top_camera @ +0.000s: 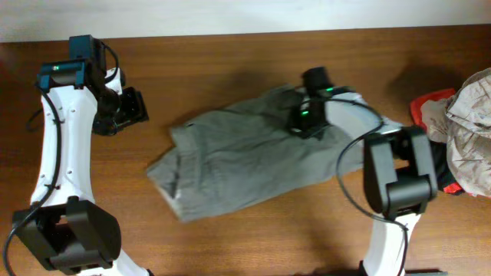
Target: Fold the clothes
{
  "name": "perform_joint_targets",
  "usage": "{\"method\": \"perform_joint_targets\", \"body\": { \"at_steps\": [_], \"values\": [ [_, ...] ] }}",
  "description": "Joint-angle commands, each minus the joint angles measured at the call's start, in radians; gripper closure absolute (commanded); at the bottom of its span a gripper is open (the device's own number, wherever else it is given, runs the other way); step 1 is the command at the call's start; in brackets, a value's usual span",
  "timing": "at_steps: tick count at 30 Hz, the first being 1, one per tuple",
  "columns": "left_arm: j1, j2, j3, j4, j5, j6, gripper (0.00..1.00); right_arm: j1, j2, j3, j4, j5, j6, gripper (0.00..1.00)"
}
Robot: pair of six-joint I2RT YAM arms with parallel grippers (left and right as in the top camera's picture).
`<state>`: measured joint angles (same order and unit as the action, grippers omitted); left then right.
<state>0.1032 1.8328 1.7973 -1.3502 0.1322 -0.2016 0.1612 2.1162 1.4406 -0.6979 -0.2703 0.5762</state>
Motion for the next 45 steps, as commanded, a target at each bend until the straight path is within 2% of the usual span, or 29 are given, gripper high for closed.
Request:
{"method": "perform_joint_targets", "body": {
  "at_steps": [1, 6, 7, 11, 15, 20, 24, 25, 27, 28, 29, 31, 34, 36, 40, 45],
  "values": [
    [-0.008, -0.013, 0.004, 0.019, 0.053, 0.018, 0.29, -0.079, 0.071, -0.044, -0.035, 0.040, -0.043, 0.92],
    [-0.058, -0.004, -0.001, 0.078, 0.116, 0.039, 0.25, -0.060, -0.005, -0.044, -0.064, -0.123, -0.085, 0.74],
    [-0.066, 0.002, -0.005, 0.079, 0.116, 0.039, 0.25, -0.057, -0.029, -0.044, -0.066, -0.131, -0.080, 0.66],
    [-0.104, 0.048, -0.063, 0.114, 0.162, 0.040, 0.21, -0.043, -0.178, -0.044, -0.067, -0.113, -0.079, 0.43],
    [-0.132, 0.119, -0.119, 0.204, 0.245, 0.042, 0.21, -0.019, -0.331, -0.044, -0.078, -0.073, -0.118, 0.37],
    [-0.153, 0.252, -0.127, 0.303, 0.313, 0.040, 0.22, 0.010, -0.515, -0.044, -0.145, -0.047, -0.195, 0.37],
    [-0.153, 0.318, -0.127, 0.396, 0.362, 0.028, 0.23, 0.010, -0.594, -0.044, -0.179, -0.045, -0.203, 0.37],
    [-0.153, 0.331, -0.127, 0.414, 0.386, 0.013, 0.26, 0.010, -0.605, -0.044, -0.185, -0.038, -0.203, 0.37],
    [-0.155, 0.346, -0.127, 0.435, 0.430, 0.004, 0.40, 0.010, -0.618, -0.044, -0.196, -0.028, -0.203, 0.37],
    [-0.156, 0.351, -0.127, 0.435, 0.449, 0.004, 0.53, 0.010, -0.620, -0.044, -0.204, -0.028, -0.203, 0.37],
    [-0.156, 0.354, -0.127, 0.431, 0.478, 0.004, 0.75, 0.010, -0.621, -0.044, -0.211, -0.028, -0.203, 0.37],
    [-0.156, 0.351, -0.127, 0.417, 0.550, 0.005, 0.99, 0.010, -0.620, -0.045, -0.233, -0.005, -0.206, 0.38],
    [-0.153, 0.322, -0.126, 0.383, 0.625, 0.006, 1.00, 0.010, -0.620, -0.045, -0.261, 0.050, -0.206, 0.38],
    [-0.153, 0.250, -0.126, 0.318, 0.608, 0.037, 0.99, 0.010, -0.620, -0.045, -0.288, 0.093, -0.206, 0.38],
    [-0.153, 0.056, -0.127, 0.211, 0.506, 0.073, 1.00, 0.010, -0.620, -0.045, -0.297, 0.100, -0.232, 0.38],
    [-0.186, -0.128, -0.127, 0.165, 0.409, 0.095, 0.99, 0.010, -0.620, -0.045, -0.266, 0.103, -0.232, 0.37]
  ]
}}
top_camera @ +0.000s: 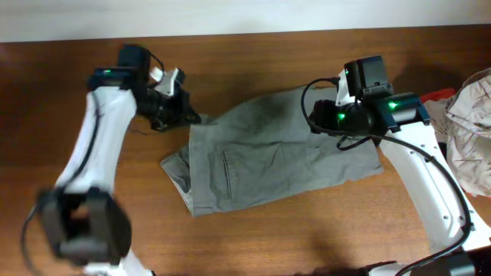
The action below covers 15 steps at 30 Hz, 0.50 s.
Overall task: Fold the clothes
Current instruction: 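Hold the pants' top corners and stretch them flat sideways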
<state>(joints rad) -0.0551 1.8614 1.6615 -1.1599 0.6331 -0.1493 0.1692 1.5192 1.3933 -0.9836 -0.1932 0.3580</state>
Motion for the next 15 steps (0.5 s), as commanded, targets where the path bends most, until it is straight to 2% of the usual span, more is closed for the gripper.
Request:
{"method": "perform_joint_targets", "body": {
  "at_steps": [1, 5, 9, 10, 12, 15],
  "values": [
    [-0.037, -0.178, 0.009, -0.035, -0.114, 0.043, 0.99, 0.001, -0.023, 0.003, 0.025, 0.027, -0.013, 0.37],
    [-0.077, -0.257, 0.009, -0.083, -0.235, 0.044, 0.99, 0.000, -0.023, 0.003, 0.051, 0.125, -0.013, 0.37],
    [-0.078, -0.313, 0.009, -0.120, -0.262, 0.080, 1.00, -0.002, -0.004, 0.003, 0.063, 0.107, -0.014, 0.37],
    [-0.078, -0.341, 0.009, -0.162, -0.340, 0.080, 0.99, -0.015, 0.044, 0.003, 0.060, 0.099, -0.013, 0.37],
    [-0.078, -0.355, 0.009, -0.188, -0.391, 0.079, 0.99, -0.035, 0.096, 0.003, 0.062, 0.092, -0.013, 0.37],
    [-0.078, -0.371, 0.009, -0.199, -0.442, 0.079, 1.00, -0.076, 0.171, 0.003, 0.066, 0.092, -0.014, 0.30]
  ]
}}
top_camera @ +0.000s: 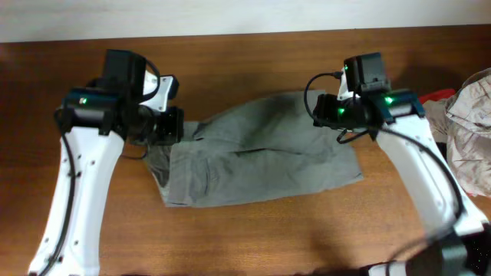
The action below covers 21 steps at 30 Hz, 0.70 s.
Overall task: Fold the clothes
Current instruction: 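Hold the pants' top corners and stretch them flat sideways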
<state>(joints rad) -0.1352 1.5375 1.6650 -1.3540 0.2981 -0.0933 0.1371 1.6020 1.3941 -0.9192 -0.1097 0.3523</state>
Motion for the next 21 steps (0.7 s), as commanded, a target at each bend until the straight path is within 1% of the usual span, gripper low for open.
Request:
{"method": "perform_joint_targets", "body": {
  "at_steps": [1, 2, 4, 6, 9, 12, 13, 15, 21],
  "values": [
    [0.002, -0.049, 0.006, -0.001, -0.109, 0.023, 0.99, -0.062, 0.120, 0.002, 0.008, 0.005, -0.010, 0.27],
    [0.002, -0.050, 0.006, 0.001, -0.109, 0.023, 0.99, -0.077, 0.147, 0.002, 0.016, -0.004, -0.024, 0.26],
    [0.002, -0.050, 0.006, 0.003, -0.112, 0.023, 0.97, -0.106, 0.198, 0.002, 0.043, -0.062, -0.098, 0.22],
    [0.002, -0.050, 0.006, 0.008, -0.112, 0.023, 0.96, -0.129, 0.242, 0.002, 0.064, -0.120, -0.158, 0.22],
    [0.002, -0.050, 0.006, 0.026, -0.113, 0.023, 0.91, -0.149, 0.308, 0.002, 0.104, -0.169, -0.230, 0.20],
    [0.002, -0.050, 0.006, 0.037, -0.135, 0.023, 0.81, -0.150, 0.352, 0.002, 0.129, -0.256, -0.306, 0.18],
    [0.002, -0.050, 0.006, 0.037, -0.156, 0.023, 0.79, -0.150, 0.367, 0.002, 0.130, -0.262, -0.315, 0.18],
    [0.003, -0.050, 0.006, 0.037, -0.190, 0.019, 0.79, -0.150, 0.393, 0.002, 0.130, -0.261, -0.315, 0.18],
    [0.002, -0.049, 0.006, 0.037, -0.191, 0.019, 0.77, -0.151, 0.446, 0.001, 0.139, -0.253, -0.315, 0.19]
  ]
}}
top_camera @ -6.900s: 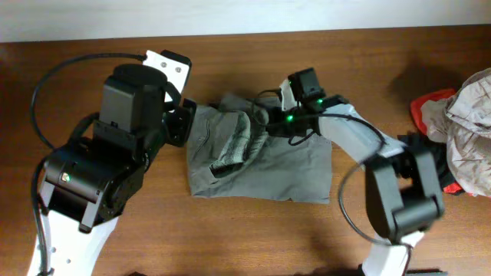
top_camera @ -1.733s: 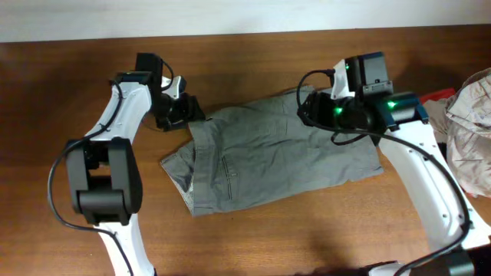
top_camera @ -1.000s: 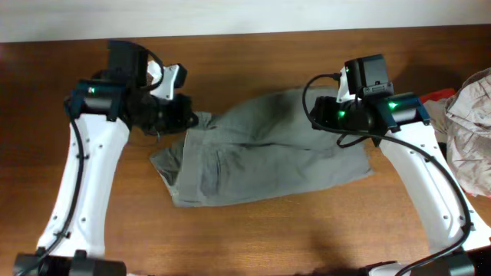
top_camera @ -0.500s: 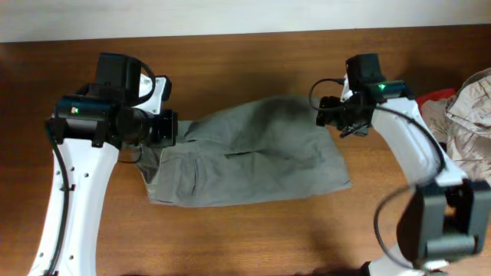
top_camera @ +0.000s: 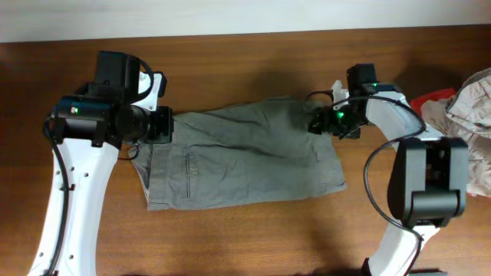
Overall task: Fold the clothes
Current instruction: 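Hold the pants' top corners and stretch them flat sideways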
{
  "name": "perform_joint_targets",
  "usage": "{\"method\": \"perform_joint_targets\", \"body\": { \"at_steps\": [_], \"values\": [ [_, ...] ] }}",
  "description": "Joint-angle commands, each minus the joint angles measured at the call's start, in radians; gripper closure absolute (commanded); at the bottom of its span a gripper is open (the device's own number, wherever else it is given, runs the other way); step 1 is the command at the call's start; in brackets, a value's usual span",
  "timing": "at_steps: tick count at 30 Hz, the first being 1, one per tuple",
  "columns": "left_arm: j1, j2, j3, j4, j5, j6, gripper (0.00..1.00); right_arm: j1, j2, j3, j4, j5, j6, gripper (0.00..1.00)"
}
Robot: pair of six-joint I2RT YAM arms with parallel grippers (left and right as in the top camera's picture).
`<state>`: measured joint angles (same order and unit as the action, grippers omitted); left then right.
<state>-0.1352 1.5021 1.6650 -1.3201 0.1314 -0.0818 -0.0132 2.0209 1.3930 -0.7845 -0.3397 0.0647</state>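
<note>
A grey garment (top_camera: 245, 161), with a pocket seam showing, lies spread flat across the middle of the wooden table (top_camera: 245, 238). My left gripper (top_camera: 164, 126) sits at its upper left corner and looks shut on the fabric there. At the garment's upper right edge my right gripper (top_camera: 313, 123) is low on the cloth and also appears shut on it. The fingertips of both are partly hidden by their own wrists. Between the two grippers the top edge runs nearly straight.
A pile of other clothes lies at the right edge: a red piece (top_camera: 428, 103) and a pale patterned cloth (top_camera: 472, 115). The right arm's base (top_camera: 422, 192) stands just right of the garment. The table's back edge meets a white wall.
Both grippers have shifted a little to the left, and the garment with them. It now lies flatter and more squarely, its right edge further left. The right arm is folded back closer to its base.
At first the garment lay crumpled and slanted, the right gripper on its upper right and the left arm off to the far left. Then the left gripper was at its upper left corner. The cloth was then stretched between both grippers, and now lies flattened.
</note>
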Motion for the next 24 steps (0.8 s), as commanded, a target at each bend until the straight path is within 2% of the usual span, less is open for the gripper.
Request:
{"method": "perform_joint_targets", "body": {
  "at_steps": [1, 4, 5, 11, 13, 15, 18, 20, 21, 22, 24],
  "values": [
    [0.002, -0.014, 0.006, 0.003, -0.025, 0.008, 0.74, 0.000, 0.029, 0.002, 0.005, -0.024, -0.028, 0.19],
    [0.002, -0.008, 0.005, 0.005, -0.067, 0.007, 0.67, 0.000, 0.029, 0.002, 0.018, -0.024, -0.028, 0.18],
    [0.005, 0.005, 0.005, 0.011, -0.080, 0.007, 0.59, -0.002, 0.029, 0.002, 0.044, -0.023, -0.028, 0.18],
    [0.019, 0.084, -0.003, 0.009, -0.079, 0.000, 0.56, -0.003, 0.029, 0.002, 0.079, -0.054, -0.027, 0.20],
    [0.026, 0.122, -0.023, 0.014, -0.079, -0.016, 0.56, -0.001, 0.029, 0.002, 0.079, -0.053, -0.027, 0.27],
    [0.036, 0.167, -0.055, 0.036, -0.076, -0.031, 0.53, -0.001, 0.029, 0.002, 0.078, -0.053, -0.027, 0.42],
    [0.051, 0.218, -0.078, 0.061, -0.068, -0.038, 0.49, -0.002, 0.029, 0.002, 0.080, -0.053, -0.027, 0.52],
    [0.061, 0.254, -0.081, 0.077, -0.069, -0.041, 0.47, -0.001, 0.029, 0.002, 0.090, -0.054, -0.028, 0.51],
    [0.068, 0.271, -0.081, 0.088, -0.069, -0.042, 0.44, -0.001, 0.029, 0.002, 0.093, -0.054, -0.028, 0.46],
    [0.076, 0.290, -0.081, 0.105, -0.069, -0.042, 0.42, -0.001, 0.029, 0.002, 0.096, -0.055, -0.028, 0.37],
    [0.095, 0.323, -0.081, 0.147, -0.070, -0.041, 0.40, -0.001, 0.029, 0.002, 0.104, -0.058, -0.028, 0.31]
  ]
}}
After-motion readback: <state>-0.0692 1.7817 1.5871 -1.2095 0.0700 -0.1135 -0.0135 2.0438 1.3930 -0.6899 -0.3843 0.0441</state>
